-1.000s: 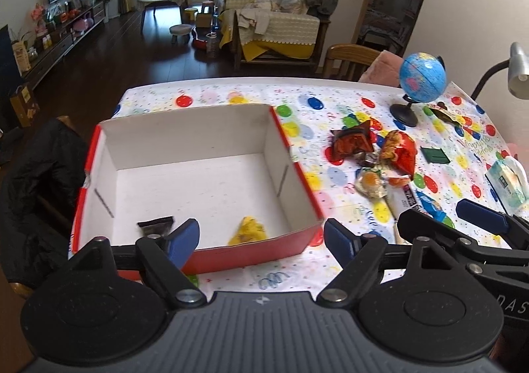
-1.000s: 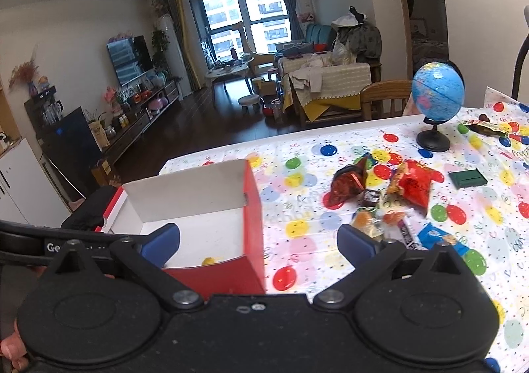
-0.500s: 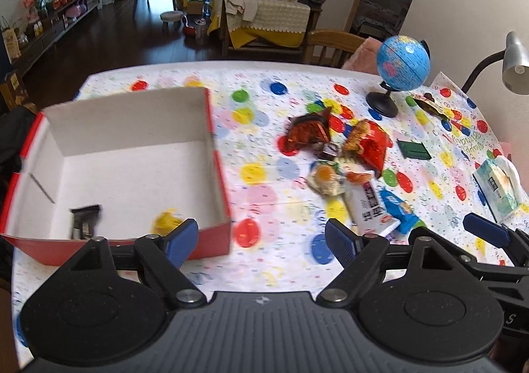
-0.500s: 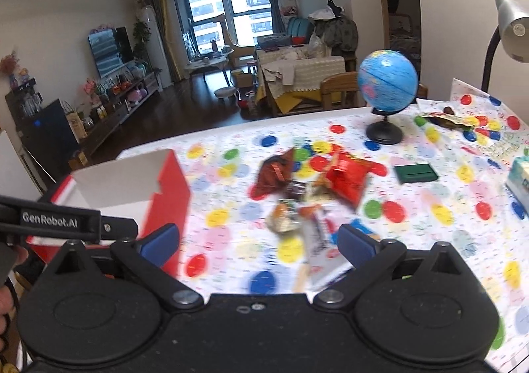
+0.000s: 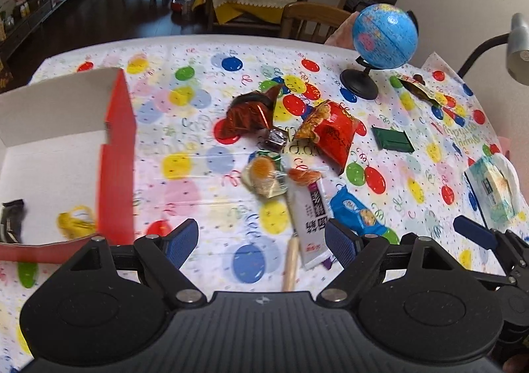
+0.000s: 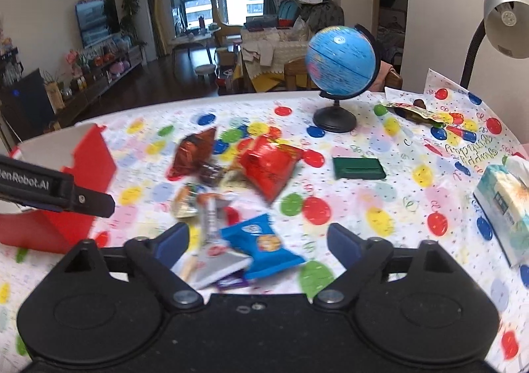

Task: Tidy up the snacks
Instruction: 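Grasp the white noodle-snack bag with the left tool while the right tool grasps the blue cookie packet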

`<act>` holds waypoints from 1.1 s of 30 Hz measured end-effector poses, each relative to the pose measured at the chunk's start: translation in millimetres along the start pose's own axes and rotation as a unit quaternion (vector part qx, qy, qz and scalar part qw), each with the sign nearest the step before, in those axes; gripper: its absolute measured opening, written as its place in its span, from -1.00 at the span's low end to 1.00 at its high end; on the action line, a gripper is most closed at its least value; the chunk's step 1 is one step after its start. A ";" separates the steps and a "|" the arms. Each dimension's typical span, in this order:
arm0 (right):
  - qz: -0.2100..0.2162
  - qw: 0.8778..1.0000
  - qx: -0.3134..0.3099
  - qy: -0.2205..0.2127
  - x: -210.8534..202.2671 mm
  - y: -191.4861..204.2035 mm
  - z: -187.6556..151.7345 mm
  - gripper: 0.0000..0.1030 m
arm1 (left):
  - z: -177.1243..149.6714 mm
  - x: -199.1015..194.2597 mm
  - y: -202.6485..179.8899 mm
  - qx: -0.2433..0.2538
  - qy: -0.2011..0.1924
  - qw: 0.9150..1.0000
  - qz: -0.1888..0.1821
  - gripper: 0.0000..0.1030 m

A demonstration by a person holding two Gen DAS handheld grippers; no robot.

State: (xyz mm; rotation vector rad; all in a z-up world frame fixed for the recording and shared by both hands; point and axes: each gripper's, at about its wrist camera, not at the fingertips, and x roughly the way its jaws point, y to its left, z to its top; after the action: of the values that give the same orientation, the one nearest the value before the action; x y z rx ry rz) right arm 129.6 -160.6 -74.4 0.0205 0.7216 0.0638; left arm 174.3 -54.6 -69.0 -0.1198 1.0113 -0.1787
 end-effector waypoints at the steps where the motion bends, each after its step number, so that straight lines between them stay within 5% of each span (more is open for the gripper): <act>1: -0.001 1.000 0.000 0.006 5.9 -5.8 0.7 0.71 | 2.1 5.4 -4.5 -0.002 0.003 1.000 0.002 0.63; 9: 0.017 0.999 0.005 0.048 52.5 -33.7 3.9 0.54 | 16.8 50.4 -27.7 -0.020 0.035 0.999 0.016 0.63; 14: 0.041 0.996 -0.010 0.075 78.3 -38.7 6.6 0.41 | 20.7 88.4 -30.7 -0.039 0.094 0.995 0.006 0.63; 23: 0.093 0.989 -0.020 0.113 109.6 -39.1 9.4 0.24 | 27.9 112.3 -40.4 -0.047 0.101 0.994 0.007 0.61; 33: 0.115 0.985 -0.016 0.127 125.8 -35.8 7.0 -0.12 | 24.4 137.2 -44.6 -0.050 0.131 0.990 0.012 0.02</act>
State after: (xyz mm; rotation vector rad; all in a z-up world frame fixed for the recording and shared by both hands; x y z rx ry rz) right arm 230.3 -188.0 -153.6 0.0659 0.9717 0.3040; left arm 261.9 -125.8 -162.0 -0.1790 1.2833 -0.1236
